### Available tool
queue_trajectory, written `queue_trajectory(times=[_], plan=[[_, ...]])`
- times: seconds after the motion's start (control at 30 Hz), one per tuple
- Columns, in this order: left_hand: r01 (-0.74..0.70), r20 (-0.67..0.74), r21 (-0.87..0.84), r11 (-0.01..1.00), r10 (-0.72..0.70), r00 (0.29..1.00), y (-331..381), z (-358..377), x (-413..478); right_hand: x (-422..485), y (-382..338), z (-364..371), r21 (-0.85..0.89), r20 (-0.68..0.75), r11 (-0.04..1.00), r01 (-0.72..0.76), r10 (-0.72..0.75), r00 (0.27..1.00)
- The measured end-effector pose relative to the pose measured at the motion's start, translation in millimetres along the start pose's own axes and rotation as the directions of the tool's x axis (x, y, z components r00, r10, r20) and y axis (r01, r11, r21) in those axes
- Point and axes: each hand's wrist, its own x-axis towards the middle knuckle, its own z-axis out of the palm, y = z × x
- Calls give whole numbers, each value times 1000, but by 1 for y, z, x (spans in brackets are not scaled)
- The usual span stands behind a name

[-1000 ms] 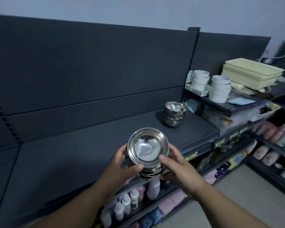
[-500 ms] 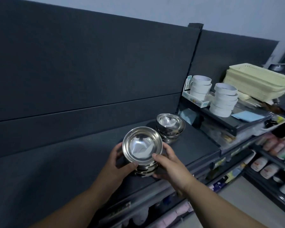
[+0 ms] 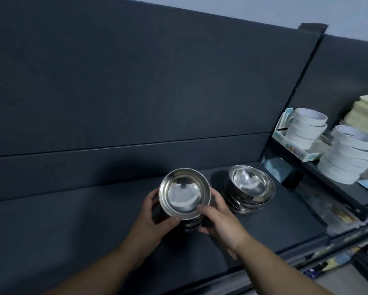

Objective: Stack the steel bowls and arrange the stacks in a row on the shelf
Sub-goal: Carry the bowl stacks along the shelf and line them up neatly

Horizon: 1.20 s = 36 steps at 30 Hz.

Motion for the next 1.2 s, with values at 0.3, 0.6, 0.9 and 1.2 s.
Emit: queue_trajectory(times=[0.3, 0.6, 0.9, 1.2], plan=[[49, -130, 44, 998, -43, 991, 0, 22, -3, 18, 0, -19, -43, 87, 998, 38, -34, 996], [246, -417, 267, 932, -118, 901, 10, 44, -44, -11, 26, -48, -364, 59, 931, -40, 66, 996], [600, -637, 607, 522, -133, 760, 24, -2, -168, -45, 33, 7, -732, 391, 619, 285, 39, 919], [751, -791, 525, 401, -95, 604, 17, -103, -347, -125, 57, 173, -687, 707, 331, 647, 97, 701]])
